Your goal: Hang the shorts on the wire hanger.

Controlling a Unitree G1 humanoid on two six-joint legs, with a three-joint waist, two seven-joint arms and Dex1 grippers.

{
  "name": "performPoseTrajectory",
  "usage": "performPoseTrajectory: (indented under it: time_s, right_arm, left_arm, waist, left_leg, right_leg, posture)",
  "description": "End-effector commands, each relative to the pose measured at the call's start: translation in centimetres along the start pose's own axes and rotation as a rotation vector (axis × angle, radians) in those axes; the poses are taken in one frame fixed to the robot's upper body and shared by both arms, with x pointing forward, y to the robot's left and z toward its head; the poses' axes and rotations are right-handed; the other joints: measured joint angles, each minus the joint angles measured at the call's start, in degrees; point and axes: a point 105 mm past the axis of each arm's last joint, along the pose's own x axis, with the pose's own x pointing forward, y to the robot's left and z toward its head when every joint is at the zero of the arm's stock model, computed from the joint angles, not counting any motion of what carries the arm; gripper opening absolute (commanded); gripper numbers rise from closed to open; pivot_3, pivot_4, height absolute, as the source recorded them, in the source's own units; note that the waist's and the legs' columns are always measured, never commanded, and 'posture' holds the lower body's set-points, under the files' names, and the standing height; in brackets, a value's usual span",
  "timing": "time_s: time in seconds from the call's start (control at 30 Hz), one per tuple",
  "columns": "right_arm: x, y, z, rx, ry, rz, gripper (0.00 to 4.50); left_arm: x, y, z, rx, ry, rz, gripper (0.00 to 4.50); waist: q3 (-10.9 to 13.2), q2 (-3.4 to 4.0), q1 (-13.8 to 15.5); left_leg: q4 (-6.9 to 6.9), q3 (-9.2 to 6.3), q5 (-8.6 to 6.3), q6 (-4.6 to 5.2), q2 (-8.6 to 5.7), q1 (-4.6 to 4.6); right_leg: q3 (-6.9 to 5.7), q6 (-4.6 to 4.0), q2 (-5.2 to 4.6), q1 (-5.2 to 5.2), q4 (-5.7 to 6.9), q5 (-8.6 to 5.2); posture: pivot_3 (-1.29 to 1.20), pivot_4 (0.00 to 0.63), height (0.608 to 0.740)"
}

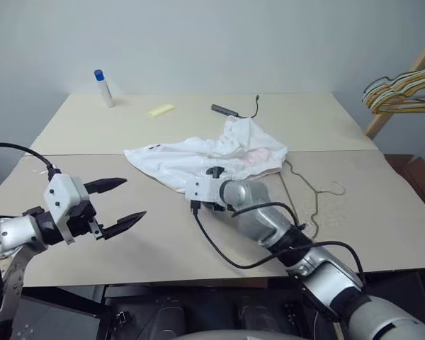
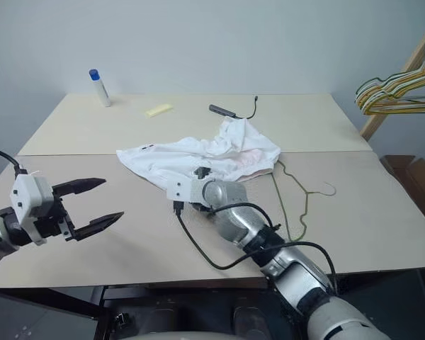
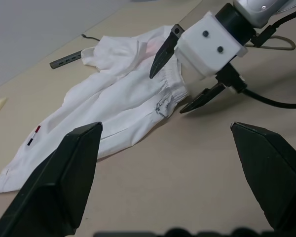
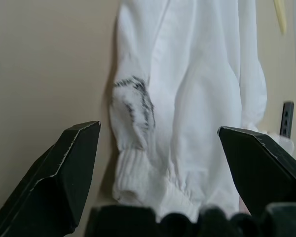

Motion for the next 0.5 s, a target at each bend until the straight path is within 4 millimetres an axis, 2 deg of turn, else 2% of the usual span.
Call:
performPoseTrajectory:
  time_s: [0.03,0.13,0.23,0.47,0.5]
  right_arm:
    - [0.1,-0.7,0.0,-0.047,0.065,-0.026,4.46]
    - [0.2,-0.2,0.0,-0.08,0.068,0.007,3.86]
    - [0.1,0.2,0.0,-0.105,0.057,0.029,2.89]
    - [-0.2,0.6,-0.5,-0.148,0.052,0.044,0.28]
    - [-0.3,0.5,-0.6,-0.154,0.051,0.042,0.04]
  left_arm:
    - [0.4,-0.1,1.2,0.05,-0.033,0.002,4.5]
    - [0.5,-0.3,1.2,0.051,-0.039,0.004,4.5]
    - [0.6,-0.5,1.2,0.049,-0.043,0.008,4.5]
    - [1.1,-1.0,1.0,0.041,-0.051,0.001,4.5]
    - [1.2,-1.0,1.0,0.04,-0.051,-0.001,4.5]
  waist:
    - [0.0,0.0,-0.1]
    - [0.0,0.0,-0.1]
    - [0.0,0.0,-0.2]
    - [0.0,0.0,-0.4]
    - [0.0,-0.01,-0.4]
  left_leg:
    - [-0.01,-0.01,0.0,0.0,0.01,0.0]
    - [-0.01,-0.05,0.0,0.0,0.03,0.01]
    - [-0.01,-0.07,0.0,0.0,0.03,0.02]
    - [-0.01,-0.09,0.0,0.0,0.05,0.05]
    - [-0.01,-0.09,0.0,0.0,0.04,0.04]
  right_leg:
    - [-0.04,0.04,0.0,0.0,0.01,0.02]
    - [-0.1,0.05,0.0,0.01,0.02,0.02]
    - [-0.13,0.06,0.0,0.02,0.03,0.02]
    - [-0.17,0.04,0.0,0.02,0.09,0.01]
    - [-0.17,0.05,0.01,0.02,0.09,0.01]
  posture:
    - [0.08,0.003,0.74]
    - [0.08,0.001,0.74]
    - [0.08,0.001,0.74]
    - [0.06,0.0,0.74]
    - [0.06,0.0,0.74]
